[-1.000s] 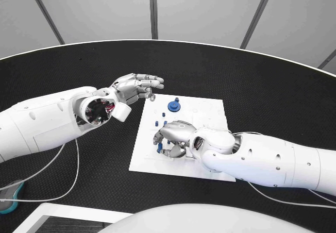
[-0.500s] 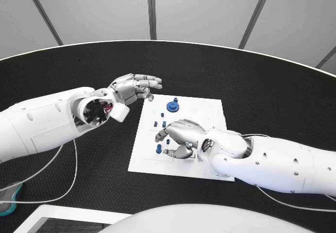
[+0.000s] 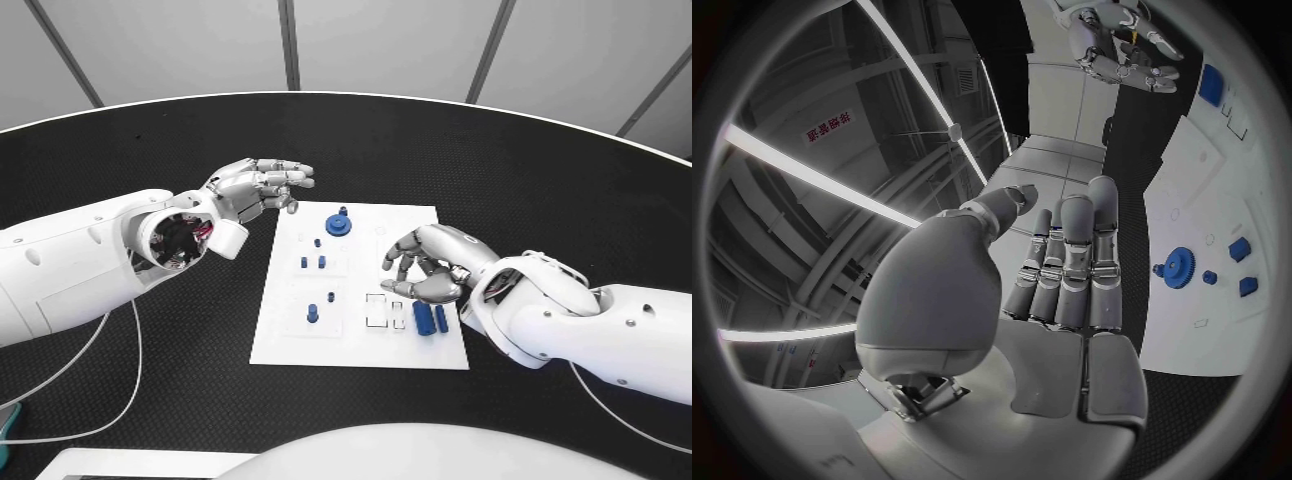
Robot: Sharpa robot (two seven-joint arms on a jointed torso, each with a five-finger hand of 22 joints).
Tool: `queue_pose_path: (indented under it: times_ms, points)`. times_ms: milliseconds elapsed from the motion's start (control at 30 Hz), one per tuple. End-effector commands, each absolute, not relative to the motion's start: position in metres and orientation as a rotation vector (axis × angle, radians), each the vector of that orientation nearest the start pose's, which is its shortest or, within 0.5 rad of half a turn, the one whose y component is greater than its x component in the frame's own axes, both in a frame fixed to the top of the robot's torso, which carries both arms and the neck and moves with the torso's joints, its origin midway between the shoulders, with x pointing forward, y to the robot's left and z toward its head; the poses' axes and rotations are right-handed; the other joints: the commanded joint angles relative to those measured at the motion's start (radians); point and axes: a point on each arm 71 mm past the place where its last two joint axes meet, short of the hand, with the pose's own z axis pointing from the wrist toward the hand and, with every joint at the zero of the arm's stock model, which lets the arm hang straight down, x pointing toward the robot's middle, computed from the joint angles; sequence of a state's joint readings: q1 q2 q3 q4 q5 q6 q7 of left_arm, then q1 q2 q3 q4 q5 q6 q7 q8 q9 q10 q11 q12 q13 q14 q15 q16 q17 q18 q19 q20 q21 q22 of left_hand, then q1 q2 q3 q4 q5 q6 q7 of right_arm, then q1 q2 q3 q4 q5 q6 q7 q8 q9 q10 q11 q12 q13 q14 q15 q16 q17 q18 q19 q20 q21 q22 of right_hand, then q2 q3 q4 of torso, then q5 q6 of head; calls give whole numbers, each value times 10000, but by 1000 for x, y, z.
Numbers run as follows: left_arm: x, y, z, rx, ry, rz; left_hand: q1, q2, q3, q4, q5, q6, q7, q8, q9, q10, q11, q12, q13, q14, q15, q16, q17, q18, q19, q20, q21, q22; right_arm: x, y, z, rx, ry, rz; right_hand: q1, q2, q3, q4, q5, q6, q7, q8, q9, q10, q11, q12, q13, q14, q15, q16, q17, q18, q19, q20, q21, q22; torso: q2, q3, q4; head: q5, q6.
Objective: Assemble the parts on the task board
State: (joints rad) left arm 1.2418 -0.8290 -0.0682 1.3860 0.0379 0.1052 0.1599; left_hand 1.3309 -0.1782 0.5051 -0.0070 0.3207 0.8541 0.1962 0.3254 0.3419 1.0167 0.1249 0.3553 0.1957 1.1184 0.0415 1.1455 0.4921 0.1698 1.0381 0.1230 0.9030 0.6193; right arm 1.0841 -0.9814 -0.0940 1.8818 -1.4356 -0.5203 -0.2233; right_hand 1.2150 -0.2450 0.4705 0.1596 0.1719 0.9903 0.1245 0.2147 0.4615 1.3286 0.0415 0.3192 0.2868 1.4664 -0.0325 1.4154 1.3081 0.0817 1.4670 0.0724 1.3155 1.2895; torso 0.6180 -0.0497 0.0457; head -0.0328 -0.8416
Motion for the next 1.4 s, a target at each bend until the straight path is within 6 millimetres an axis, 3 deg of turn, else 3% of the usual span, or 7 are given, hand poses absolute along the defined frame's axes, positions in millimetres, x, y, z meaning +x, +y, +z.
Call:
queue_pose_path:
  times_ms: [33, 133, 167, 300, 533, 833, 1400]
  points:
    - [505, 222, -189, -11443, 17817, -16916, 58, 42, -57, 4, 19, -67, 31, -50, 17, -81, -5, 40, 11, -74, 23, 31, -14, 152, -9, 73, -30, -13, 386, -212, -211, 789, 17082, 7073, -254, -72, -721, 471, 337, -78, -155, 282, 243, 142, -184, 1334, 1380, 629, -170, 213, 462, -254, 234, -192, 410, 463, -15, 20, -89, -207, 19]
    - [505, 223, -189, -11451, 17816, -16904, 58, 42, -57, 4, 19, -67, 31, -50, 17, -81, -5, 40, 11, -74, 23, 31, -14, 152, -9, 73, -30, -13, 382, -228, -216, 1362, 17364, 6460, -34, 96, -1458, 1106, 431, -322, -276, 736, 705, 69, -231, 5825, 6143, 716, -165, 513, 865, -357, 376, -262, 848, 962, -21, 46, -125, -256, 15]
    - [505, 223, -189, -11451, 17817, -16904, 58, 42, -57, 4, 19, -67, 31, -50, 17, -81, -5, 40, 11, -74, 23, 31, -14, 152, -9, 73, -30, -13, 381, -232, -217, 1520, 17445, 6289, 26, 187, -1768, 1293, 416, -394, -241, 931, 901, 221, -200, 7250, 7649, 740, -242, 618, 1017, -398, 422, -219, 1000, 1140, -24, 51, -131, -255, 9]
    - [505, 222, -189, -11448, 17831, -16912, 75, 59, -68, 14, 18, -71, 33, -52, 31, -98, -3, 63, 23, -85, 24, 42, -25, 152, -6, 73, -37, -19, 375, -245, -225, 2232, 17779, 5537, -334, 435, -2392, 1268, 641, -528, -257, 1215, 1216, 886, -230, 9508, 9933, 814, -205, 869, 1398, -466, 528, -234, 1299, 1479, -35, 63, -186, -339, 5]
    - [505, 222, -189, -11441, 17853, -16929, 75, 59, -68, 14, 18, -71, 33, -52, 31, -98, -3, 63, 23, -85, 24, 42, -25, 152, -6, 73, -37, -19, 367, -248, -241, 2890, 18303, 4934, -225, 597, -2885, 1317, 784, -672, -251, 1412, 1469, 1099, -220, 10264, 10753, 861, -192, 1040, 1675, -521, 602, -217, 1510, 1723, -56, 57, -224, -332, -54]
    - [505, 224, -189, -11461, 17842, -16903, 67, 60, -76, 23, 17, -70, 33, -51, 35, -101, -2, 69, 26, -88, 26, 44, -27, 152, -6, 74, -39, -20, 361, -237, -262, 3010, 19128, 4698, -298, 667, -3322, 1323, 938, -805, -230, 1471, 1590, 1271, -197, 10662, 11171, 916, -169, 1209, 1966, -579, 685, -196, 1724, 1957, -23, 47, -198, -317, -98]
    - [505, 225, -189, -11474, 17829, -16885, 67, 60, -76, 23, 17, -70, 33, -51, 35, -101, -2, 69, 26, -88, 26, 44, -27, 152, -6, 74, -39, -20, 360, -220, -273, 2722, 19527, 4760, -419, 799, -3679, 1328, 1038, -893, -203, 1491, 1658, 1282, -166, 10739, 11280, 939, -137, 1286, 2103, -603, 716, -164, 1812, 2056, -23, 29, -192, -249, -131]
